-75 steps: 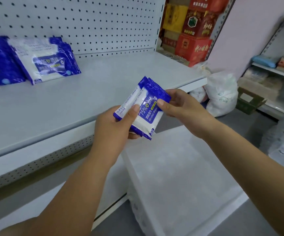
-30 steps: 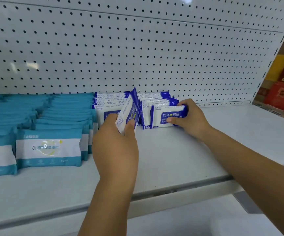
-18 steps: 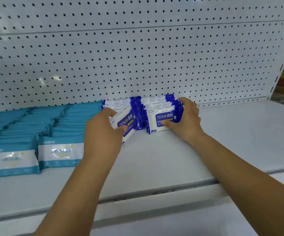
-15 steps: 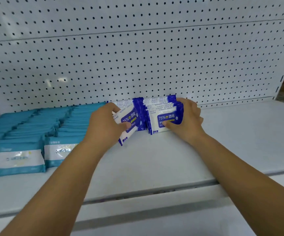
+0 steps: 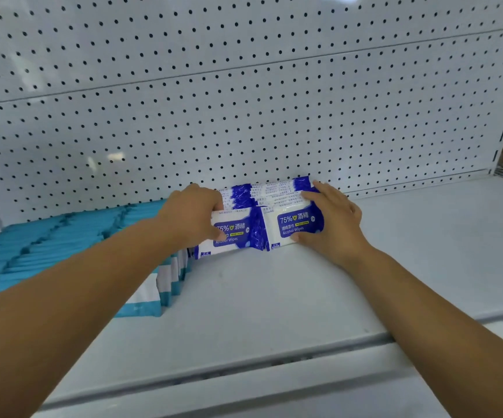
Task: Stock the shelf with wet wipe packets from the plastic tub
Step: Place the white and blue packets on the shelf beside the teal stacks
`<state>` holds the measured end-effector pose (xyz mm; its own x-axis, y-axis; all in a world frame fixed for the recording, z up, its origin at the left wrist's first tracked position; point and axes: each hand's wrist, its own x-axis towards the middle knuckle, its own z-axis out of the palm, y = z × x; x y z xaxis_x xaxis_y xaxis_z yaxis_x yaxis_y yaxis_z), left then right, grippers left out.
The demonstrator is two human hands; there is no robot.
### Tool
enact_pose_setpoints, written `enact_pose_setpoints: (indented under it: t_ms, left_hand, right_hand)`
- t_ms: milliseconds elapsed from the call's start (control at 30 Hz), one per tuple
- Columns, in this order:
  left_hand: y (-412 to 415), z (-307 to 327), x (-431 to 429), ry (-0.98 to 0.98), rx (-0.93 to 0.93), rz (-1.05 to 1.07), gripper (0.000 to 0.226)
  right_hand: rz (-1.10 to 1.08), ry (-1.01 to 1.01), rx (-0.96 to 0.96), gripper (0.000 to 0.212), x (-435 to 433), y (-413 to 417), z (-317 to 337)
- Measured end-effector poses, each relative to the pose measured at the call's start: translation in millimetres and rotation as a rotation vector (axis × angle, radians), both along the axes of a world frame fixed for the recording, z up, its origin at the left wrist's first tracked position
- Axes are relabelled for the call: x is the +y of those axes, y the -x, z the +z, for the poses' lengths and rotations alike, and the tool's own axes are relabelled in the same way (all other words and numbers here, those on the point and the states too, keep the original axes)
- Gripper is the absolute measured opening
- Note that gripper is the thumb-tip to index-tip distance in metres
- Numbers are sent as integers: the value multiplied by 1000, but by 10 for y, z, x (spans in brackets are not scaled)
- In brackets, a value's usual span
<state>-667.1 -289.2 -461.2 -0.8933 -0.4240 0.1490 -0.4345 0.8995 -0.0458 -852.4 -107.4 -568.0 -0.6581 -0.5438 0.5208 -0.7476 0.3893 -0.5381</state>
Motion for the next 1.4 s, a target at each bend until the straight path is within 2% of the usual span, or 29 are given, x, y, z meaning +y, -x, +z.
enact_pose_setpoints:
  t_ms: [67,133,200,267,333,433,567,767,900,1200,1300,1400]
  left_hand:
    - [71,-13,-63,227,-74,16,50]
    - [108,-50,-153,353,-107,29,60]
    - [115,-128,-234,363,-99,19,80]
    - [112,-189,-265,279,-100,-3,108]
    - [114,-208,-262,190,-119,-19,121]
    - [143,-234,-282,166,-188,-16,112]
    - [150,-275,-328,144,-215,-51,66]
    - [264,-338,-380,352,-246,-113,51]
    - [217,-321,-385,332,-216,-133,55]
    - [-163,-185,-332,26,-74,-63,79]
    - [-467,-63,-347,-106,13,-75,87]
    - [-873,62,-453,-153,80,-52,83]
  right_hand:
    - [16,6,16,85,-9,-1,-1]
    - [26,-1,46,87,-32,10,-8]
    - [43,-22,101,93,-45,54,-25]
    - [74,-37,172,98,-44,85,-37]
    - [106,-68,216,99,-36,89,0]
    - [125,-194,280,95,-64,70,84]
    - [97,-273,263,81,-124,-4,68]
    - [20,-275,312,74,-235,-3,67]
    - [29,-289,310,76,-216,-1,59]
    - [84,-381,273,89,-99,-136,208]
    - [152,-338,246,90,-135,-321,328]
    - [276,-272,127,92,-263,-664,488]
